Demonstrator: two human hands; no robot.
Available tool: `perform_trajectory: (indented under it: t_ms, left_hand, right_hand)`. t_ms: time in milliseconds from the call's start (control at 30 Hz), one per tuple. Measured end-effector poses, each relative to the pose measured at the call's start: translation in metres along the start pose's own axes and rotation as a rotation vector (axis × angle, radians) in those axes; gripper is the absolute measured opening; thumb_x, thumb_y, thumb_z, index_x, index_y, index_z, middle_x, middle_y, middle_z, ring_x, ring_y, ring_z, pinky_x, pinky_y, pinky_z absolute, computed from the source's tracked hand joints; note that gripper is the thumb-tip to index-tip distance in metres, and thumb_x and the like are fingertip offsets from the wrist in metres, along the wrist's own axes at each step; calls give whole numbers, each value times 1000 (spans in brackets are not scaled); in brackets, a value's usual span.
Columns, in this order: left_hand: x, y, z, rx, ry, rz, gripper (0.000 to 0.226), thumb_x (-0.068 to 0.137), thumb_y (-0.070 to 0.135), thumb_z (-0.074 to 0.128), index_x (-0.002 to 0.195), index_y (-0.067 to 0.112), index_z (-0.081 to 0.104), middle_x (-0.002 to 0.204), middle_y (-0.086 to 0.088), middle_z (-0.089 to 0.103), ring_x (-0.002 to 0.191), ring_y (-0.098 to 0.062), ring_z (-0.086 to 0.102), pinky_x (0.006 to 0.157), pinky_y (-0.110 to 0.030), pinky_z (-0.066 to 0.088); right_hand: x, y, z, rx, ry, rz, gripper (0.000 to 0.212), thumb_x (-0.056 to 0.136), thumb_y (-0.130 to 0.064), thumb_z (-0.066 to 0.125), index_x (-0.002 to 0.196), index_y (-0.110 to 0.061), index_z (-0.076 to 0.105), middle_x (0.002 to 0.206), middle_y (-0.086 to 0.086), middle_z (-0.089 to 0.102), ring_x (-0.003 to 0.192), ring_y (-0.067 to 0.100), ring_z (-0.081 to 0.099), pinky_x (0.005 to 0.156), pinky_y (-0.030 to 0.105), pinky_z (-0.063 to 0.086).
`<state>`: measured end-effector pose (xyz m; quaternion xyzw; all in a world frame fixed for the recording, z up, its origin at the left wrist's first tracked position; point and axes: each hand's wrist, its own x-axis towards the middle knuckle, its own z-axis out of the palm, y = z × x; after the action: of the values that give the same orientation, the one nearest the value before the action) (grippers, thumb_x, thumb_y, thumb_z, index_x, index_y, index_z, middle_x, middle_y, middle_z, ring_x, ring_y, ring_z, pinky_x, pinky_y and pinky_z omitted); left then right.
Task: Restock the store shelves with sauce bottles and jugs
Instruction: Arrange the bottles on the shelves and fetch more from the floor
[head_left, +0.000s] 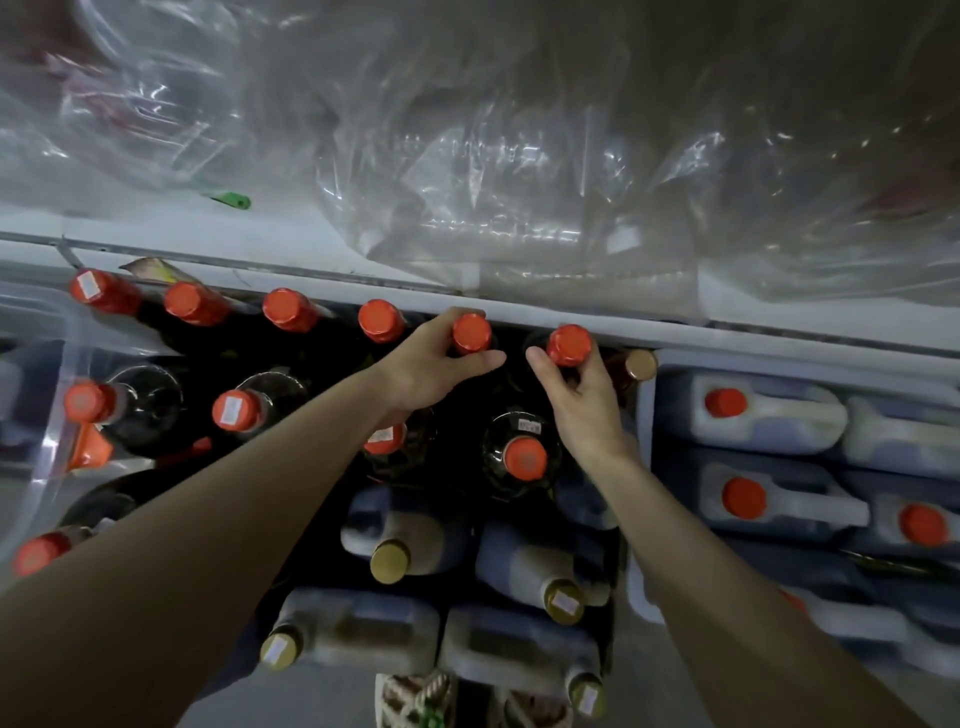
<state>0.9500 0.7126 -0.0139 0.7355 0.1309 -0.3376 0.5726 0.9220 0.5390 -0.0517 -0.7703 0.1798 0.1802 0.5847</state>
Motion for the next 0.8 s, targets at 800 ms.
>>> perform_trajectory:
  t_ms: [800]
  left_hand:
    - [-163, 149, -22, 132, 347, 400, 22, 90, 32, 62, 98, 13, 54, 80, 6, 58, 73, -3, 54, 63, -5, 41]
  right_hand:
    - [-120, -206, -74, -119, 17, -321, 8, 93, -34, 59, 90, -27, 56, 88, -7, 63, 88, 5, 60, 81, 17, 44]
